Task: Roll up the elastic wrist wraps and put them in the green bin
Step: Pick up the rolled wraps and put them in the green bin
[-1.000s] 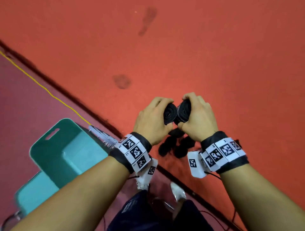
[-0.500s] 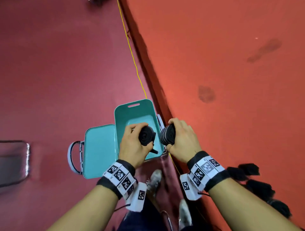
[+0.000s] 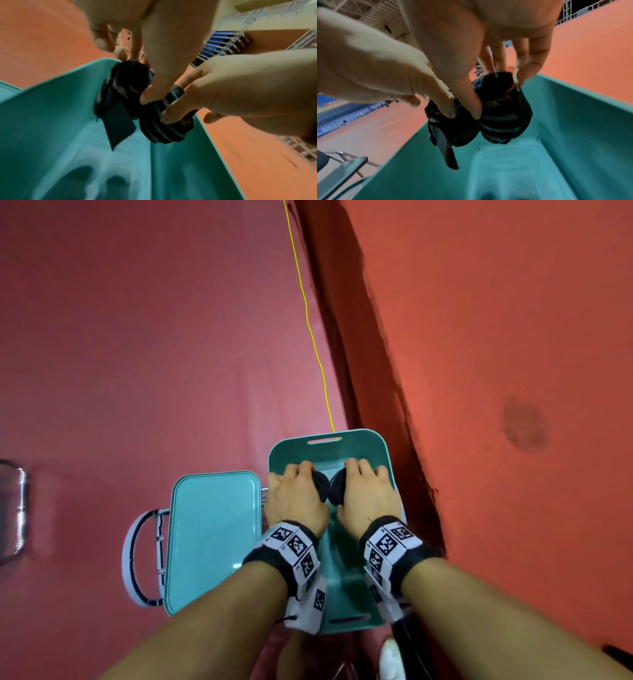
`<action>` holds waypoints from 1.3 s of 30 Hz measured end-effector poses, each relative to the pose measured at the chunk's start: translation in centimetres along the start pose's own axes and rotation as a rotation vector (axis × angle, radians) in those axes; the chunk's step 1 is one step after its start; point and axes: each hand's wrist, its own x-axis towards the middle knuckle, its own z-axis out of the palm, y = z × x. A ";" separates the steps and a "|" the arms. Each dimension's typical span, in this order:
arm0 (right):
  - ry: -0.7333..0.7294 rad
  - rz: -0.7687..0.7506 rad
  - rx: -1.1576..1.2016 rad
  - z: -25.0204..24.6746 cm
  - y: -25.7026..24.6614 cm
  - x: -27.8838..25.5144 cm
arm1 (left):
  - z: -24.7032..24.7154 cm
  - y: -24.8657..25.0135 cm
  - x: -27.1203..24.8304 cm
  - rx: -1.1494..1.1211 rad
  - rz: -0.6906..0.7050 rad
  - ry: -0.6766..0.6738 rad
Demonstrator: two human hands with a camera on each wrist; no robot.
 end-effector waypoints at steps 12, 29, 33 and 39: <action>-0.181 0.095 -0.013 3.5 -0.6 8.5 | 3.2 0.4 8.5 0.150 -0.022 -0.209; -0.247 0.092 0.177 7.5 0.0 10.2 | 4.8 -0.8 9.8 0.073 -0.143 -0.225; -0.169 0.043 0.209 4.3 -0.3 7.4 | 3.2 -0.4 7.8 0.104 -0.068 -0.203; -0.046 -0.003 0.278 -1.4 1.5 1.1 | -0.3 3.5 2.7 0.104 0.078 -0.152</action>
